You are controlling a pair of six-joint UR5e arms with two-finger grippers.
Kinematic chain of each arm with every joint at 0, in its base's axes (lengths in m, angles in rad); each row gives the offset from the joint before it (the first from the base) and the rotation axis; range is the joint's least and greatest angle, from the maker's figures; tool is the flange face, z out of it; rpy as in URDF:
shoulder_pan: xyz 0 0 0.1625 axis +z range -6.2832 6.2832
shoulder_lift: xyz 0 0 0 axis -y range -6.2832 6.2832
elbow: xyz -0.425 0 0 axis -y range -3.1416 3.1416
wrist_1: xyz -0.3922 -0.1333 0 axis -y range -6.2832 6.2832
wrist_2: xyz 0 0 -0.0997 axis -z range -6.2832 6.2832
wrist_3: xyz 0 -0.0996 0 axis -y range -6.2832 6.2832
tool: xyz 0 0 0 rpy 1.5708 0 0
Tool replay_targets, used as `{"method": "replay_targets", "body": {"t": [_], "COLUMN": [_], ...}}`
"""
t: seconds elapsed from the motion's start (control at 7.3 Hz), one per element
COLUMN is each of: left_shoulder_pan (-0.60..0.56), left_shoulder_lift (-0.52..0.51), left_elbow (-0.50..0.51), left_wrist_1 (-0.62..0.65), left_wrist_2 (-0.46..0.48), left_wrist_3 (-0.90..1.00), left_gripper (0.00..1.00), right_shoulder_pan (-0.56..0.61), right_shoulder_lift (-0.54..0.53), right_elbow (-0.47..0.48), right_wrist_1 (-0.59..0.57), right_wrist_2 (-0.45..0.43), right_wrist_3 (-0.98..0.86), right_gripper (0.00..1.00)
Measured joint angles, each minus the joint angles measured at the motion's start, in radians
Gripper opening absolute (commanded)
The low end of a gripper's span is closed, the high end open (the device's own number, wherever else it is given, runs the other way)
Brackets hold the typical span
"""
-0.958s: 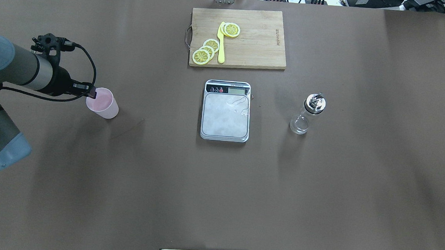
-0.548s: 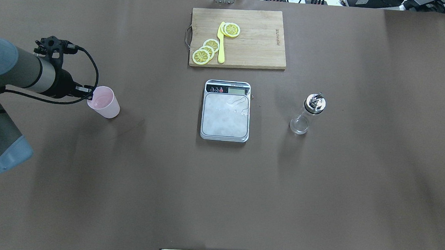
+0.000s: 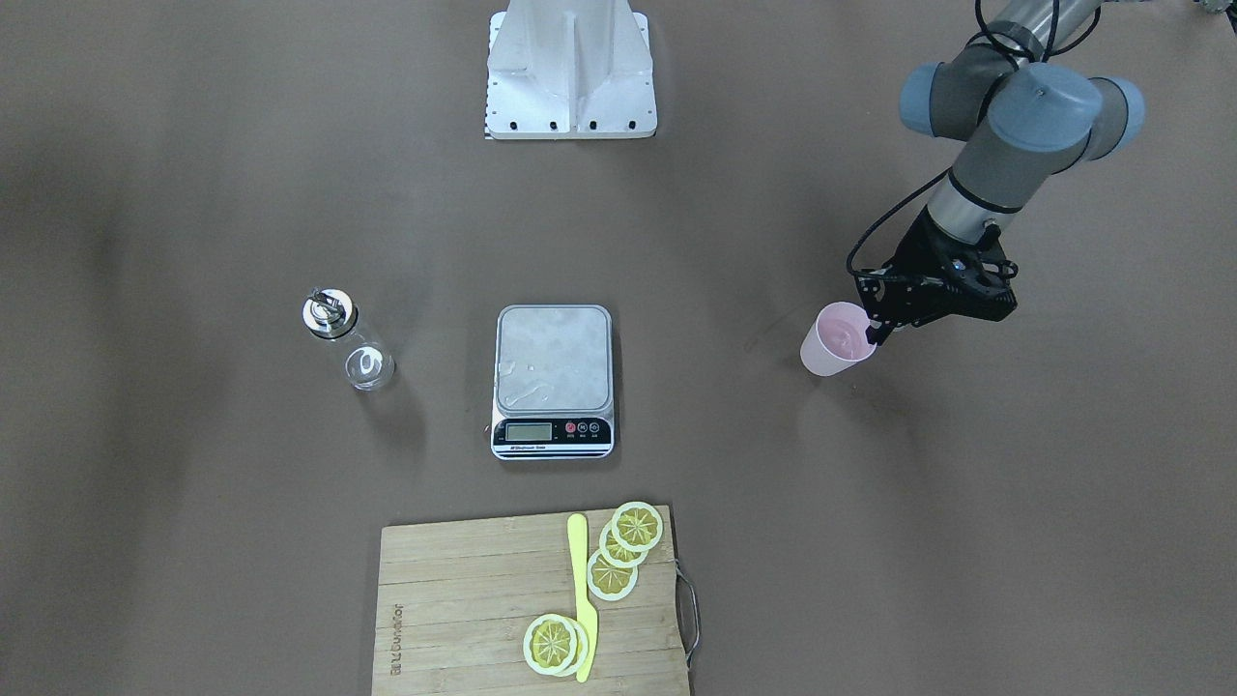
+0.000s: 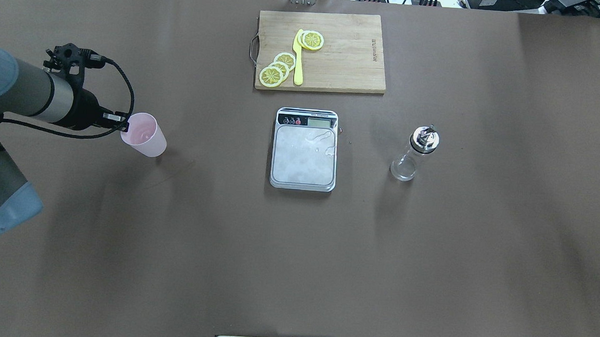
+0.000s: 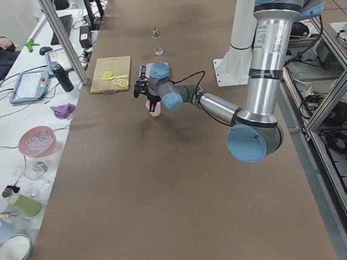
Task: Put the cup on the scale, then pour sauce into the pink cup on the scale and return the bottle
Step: 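Reach the left gripper to the pink cup and grasp it, then carry the pink cup with the left gripper onto the scale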
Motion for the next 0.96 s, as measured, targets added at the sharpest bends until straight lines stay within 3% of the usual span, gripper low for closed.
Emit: {"method": "replay_targets", "body": {"t": [0.27,0.68,0.96], "left_shoulder_pan": [0.0,0.027,0.077], "left_shoulder_lift": [-0.069,-0.314,-0.431], "left_elbow": [-0.04,-0.046,-0.013], "left_wrist_1": [0.13,0.451,0.528], "left_wrist_2": [0.001,0.046,0.07], "left_wrist_3": [-0.019,-0.106,-0.186], "left_gripper": [0.0,0.0,0.0], "right_shoulder_pan": [0.0,-0.001,-0.002], "right_shoulder_lift": [-0.004,-0.012,-0.012], "right_elbow": [0.0,-0.001,-0.001], "right_wrist_1": [0.02,0.06,0.062], "right_wrist_2": [-0.002,-0.025,-0.029], "right_wrist_3": [-0.001,0.0,0.001], "right_gripper": [1.0,1.0,1.0]}}
